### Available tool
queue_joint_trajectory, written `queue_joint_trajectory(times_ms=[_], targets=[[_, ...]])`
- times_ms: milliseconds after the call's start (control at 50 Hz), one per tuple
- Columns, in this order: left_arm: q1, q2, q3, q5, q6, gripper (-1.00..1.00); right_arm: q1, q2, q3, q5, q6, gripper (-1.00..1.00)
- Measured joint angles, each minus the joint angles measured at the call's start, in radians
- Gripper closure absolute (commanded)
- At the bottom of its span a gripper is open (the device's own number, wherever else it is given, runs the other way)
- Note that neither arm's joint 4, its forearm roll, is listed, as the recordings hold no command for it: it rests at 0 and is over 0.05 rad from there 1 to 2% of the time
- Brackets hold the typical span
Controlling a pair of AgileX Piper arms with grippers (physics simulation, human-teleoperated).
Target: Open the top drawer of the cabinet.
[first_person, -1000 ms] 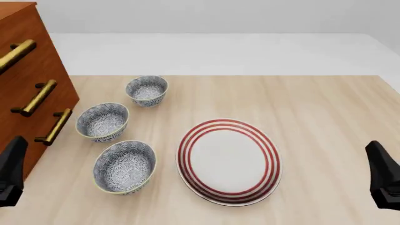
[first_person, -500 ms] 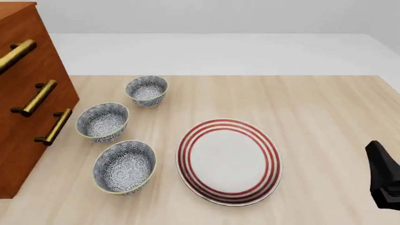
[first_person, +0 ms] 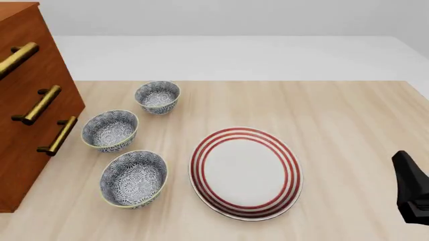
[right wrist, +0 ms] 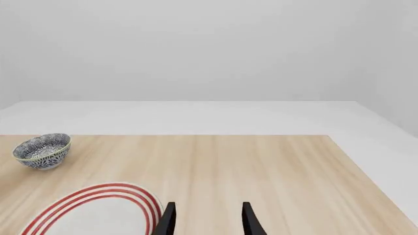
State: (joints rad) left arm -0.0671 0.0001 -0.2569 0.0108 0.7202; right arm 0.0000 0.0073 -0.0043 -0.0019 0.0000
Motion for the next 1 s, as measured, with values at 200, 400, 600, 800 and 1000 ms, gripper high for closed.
queue_joint_trajectory(times_ms=[200, 400, 600, 800, 1000], targets=[[-0.009, 0.000, 0.010, -0.016, 0.101, -1.00, 0.000, 0.000, 0.000, 0.000, 0.000, -1.00], [-0.011, 0.000, 0.011, -0.021, 0.177, -1.00, 0.000, 0.000, 0.000, 0.000, 0.000, -1.00], [-0.013, 0.000, 0.024, -0.028, 0.239, -1.00, 0.000, 0.000, 0.000, 0.000, 0.000, -1.00], [-0.004, 0.000, 0.044, -0.039, 0.289, -1.00, 0.000, 0.000, 0.000, 0.000, 0.000, -1.00], [0.002, 0.000, 0.061, -0.057, 0.341, -1.00, 0.000, 0.000, 0.000, 0.000, 0.000, -1.00]])
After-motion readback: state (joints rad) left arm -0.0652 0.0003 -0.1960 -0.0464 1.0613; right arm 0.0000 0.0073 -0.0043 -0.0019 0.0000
